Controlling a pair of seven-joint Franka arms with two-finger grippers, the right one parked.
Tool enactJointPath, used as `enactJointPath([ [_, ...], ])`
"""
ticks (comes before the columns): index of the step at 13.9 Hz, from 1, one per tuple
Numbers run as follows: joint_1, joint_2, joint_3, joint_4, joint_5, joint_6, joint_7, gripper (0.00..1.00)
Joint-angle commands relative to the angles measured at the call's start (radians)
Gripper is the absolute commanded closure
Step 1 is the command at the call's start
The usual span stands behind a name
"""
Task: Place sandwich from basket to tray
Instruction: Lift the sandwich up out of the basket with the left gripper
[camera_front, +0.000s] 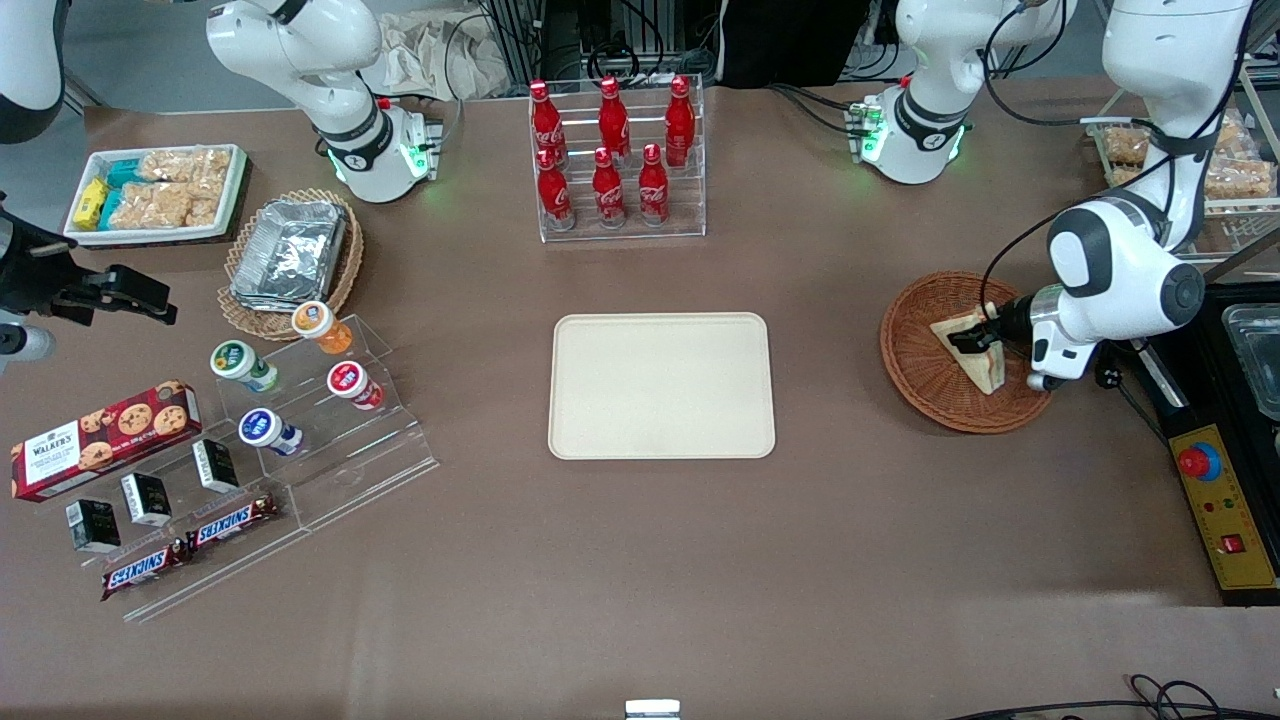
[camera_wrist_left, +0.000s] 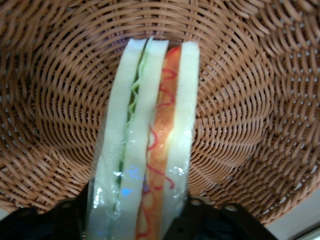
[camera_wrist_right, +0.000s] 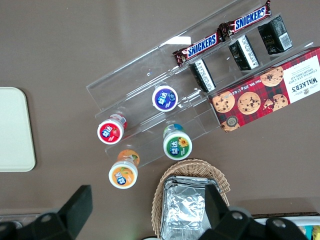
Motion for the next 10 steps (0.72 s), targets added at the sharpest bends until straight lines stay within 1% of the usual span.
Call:
enactJointPath([
  [1,-0.007,-0.029,-0.005,0.005,0.001,-0.004,-0.041,0.62],
  [3,-0.012,-0.072,-0.006,0.017,0.013,-0.037,-0.043,0.61],
  [5,-0.013,-0.127,-0.008,0.043,0.034,-0.111,-0.043,0.60],
  [6,-0.013,-0.160,-0.008,0.058,0.074,-0.149,-0.043,0.59],
  [7,-0.013,-0.195,-0.010,0.078,0.106,-0.193,-0.043,0.56],
  [9,-0.013,-0.243,-0.011,0.145,0.151,-0.302,-0.043,0.55],
  [10,-0.013,-0.249,-0.019,0.202,0.165,-0.373,-0.043,0.55],
])
